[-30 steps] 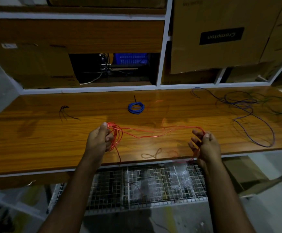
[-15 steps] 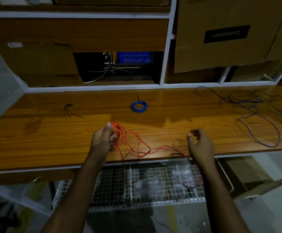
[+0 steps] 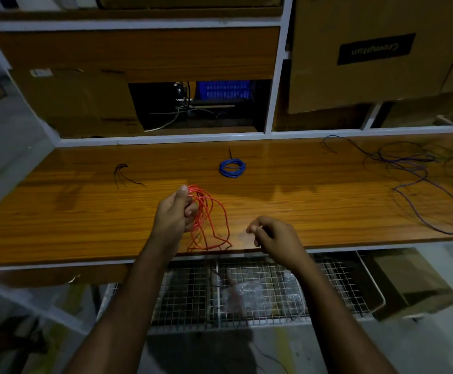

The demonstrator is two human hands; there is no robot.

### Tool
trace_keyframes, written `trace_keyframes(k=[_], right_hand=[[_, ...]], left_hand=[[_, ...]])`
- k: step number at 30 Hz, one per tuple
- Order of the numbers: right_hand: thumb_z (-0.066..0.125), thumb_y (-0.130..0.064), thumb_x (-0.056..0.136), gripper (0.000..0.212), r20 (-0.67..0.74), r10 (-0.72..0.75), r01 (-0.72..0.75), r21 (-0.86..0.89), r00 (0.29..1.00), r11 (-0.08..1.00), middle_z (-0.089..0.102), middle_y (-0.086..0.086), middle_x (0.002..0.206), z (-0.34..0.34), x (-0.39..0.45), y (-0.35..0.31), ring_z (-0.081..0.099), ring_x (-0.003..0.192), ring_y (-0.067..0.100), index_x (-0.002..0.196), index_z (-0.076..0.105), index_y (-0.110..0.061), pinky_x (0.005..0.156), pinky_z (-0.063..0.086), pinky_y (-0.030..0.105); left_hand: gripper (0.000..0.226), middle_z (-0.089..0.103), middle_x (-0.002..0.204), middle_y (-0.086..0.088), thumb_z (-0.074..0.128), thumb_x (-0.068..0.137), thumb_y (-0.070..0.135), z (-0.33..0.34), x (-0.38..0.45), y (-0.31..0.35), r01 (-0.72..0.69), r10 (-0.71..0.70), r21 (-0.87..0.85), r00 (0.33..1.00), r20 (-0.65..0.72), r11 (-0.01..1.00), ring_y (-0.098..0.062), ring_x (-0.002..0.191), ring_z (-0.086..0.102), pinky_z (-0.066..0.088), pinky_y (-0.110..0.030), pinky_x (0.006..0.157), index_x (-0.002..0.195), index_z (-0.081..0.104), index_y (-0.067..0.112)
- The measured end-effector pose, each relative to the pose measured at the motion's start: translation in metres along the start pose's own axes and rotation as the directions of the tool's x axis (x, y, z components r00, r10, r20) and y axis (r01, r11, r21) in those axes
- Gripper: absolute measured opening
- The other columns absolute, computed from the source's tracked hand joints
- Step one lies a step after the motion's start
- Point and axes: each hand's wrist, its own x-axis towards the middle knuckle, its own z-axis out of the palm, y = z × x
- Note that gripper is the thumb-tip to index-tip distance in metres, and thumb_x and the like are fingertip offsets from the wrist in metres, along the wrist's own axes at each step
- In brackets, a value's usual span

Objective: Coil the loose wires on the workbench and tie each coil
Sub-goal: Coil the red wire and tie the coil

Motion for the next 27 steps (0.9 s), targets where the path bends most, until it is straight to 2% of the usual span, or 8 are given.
trace_keyframes(k=[2,5,7,10,12,16,22,27], right_hand=[[0.059,-0.029,0.098,0.008,-0.033,-0.005,0.006,0.055,0.999,0.998,0.069,-0.006,0.08,0.008,0.003,-0.001,0.063,0.069,0.008,0.1,0.066,-0.025,0.063,0.053,0.031],[0.069,-0.036,0.091,0.024,0.146,-0.026,0.02,0.045,0.989,0.999,0.067,-0.009,0.095,0.024,0.009,-0.006,0.065,0.084,0.007,0.113,0.064,-0.029,0.074,0.055,0.029],[0.069,-0.03,0.092,0.015,0.199,-0.071,0.075,-0.011,0.977,0.997,0.07,-0.008,0.095,0.034,0.012,-0.006,0.065,0.085,0.008,0.106,0.069,-0.026,0.077,0.054,0.03],[0.057,-0.02,0.099,0.013,0.075,-0.011,0.01,0.004,0.997,1.0,0.072,-0.005,0.087,0.038,0.011,0.003,0.068,0.081,0.012,0.09,0.067,-0.019,0.078,0.057,0.039],[0.052,-0.019,0.102,0.016,-0.065,0.085,-0.076,0.131,0.994,0.988,0.073,0.001,0.079,0.033,0.009,0.01,0.071,0.073,0.015,0.089,0.061,-0.022,0.073,0.059,0.045],[0.049,-0.017,0.103,0.016,-0.232,0.087,-0.046,0.177,0.969,0.983,0.071,0.002,0.071,0.016,0.011,0.016,0.069,0.065,0.011,0.093,0.06,-0.022,0.06,0.057,0.036],[0.044,-0.02,0.106,0.019,-0.251,0.192,-0.073,0.417,0.949,0.906,0.066,0.007,0.071,-0.001,0.014,0.018,0.067,0.063,0.032,0.093,0.059,-0.021,0.058,0.058,0.048],[0.042,-0.018,0.107,0.02,-0.189,0.27,-0.128,0.545,0.944,0.829,0.066,0.009,0.078,-0.015,0.015,0.02,0.069,0.063,0.021,0.101,0.06,-0.014,0.068,0.061,0.047]], left_hand=[[0.035,0.036,0.053,0.01,0.032,0.107,0.033,0.004,-0.003,0.002,0.001,-0.001,0.004,1.0,0.024,1.0,-0.005,0.043,0.023,0.016,-0.022,0.041,0.075,0.035,0.019],[0.034,0.035,0.053,0.008,0.033,0.107,0.033,0.01,-0.005,0.004,0.004,-0.003,-0.001,0.997,0.078,1.0,-0.005,0.043,0.022,0.015,-0.023,0.042,0.075,0.034,0.019],[0.034,0.035,0.054,0.01,0.033,0.107,0.033,0.011,-0.007,0.006,-0.001,0.001,0.008,0.994,0.107,1.0,-0.004,0.043,0.023,0.017,-0.02,0.041,0.076,0.035,0.019],[0.038,0.041,0.051,0.008,0.032,0.107,0.032,0.007,-0.007,0.01,-0.032,0.026,0.066,0.995,0.092,0.997,-0.006,0.042,0.026,0.021,-0.019,0.04,0.074,0.041,0.016],[0.048,0.041,0.047,0.005,0.032,0.107,0.034,0.001,-0.006,0.011,-0.05,0.046,0.149,0.998,0.036,0.988,-0.008,0.04,0.027,0.023,-0.02,0.04,0.071,0.051,0.01],[0.056,0.053,0.045,0.004,0.032,0.107,0.036,-0.007,-0.006,0.009,-0.064,0.049,0.331,0.997,0.052,0.942,-0.007,0.037,0.027,0.022,-0.021,0.041,0.087,0.067,-0.004],[0.049,0.039,0.04,0.01,0.033,0.107,0.035,-0.008,-0.002,0.016,-0.096,0.088,0.404,0.995,0.039,0.91,-0.001,0.035,0.032,0.026,-0.024,0.047,0.087,0.071,0.011],[0.053,0.061,0.052,0.009,0.034,0.106,0.039,-0.015,0.005,0.022,-0.091,0.083,0.402,0.996,0.036,0.911,-0.006,0.048,0.051,0.044,-0.026,0.057,0.094,0.074,0.007]])
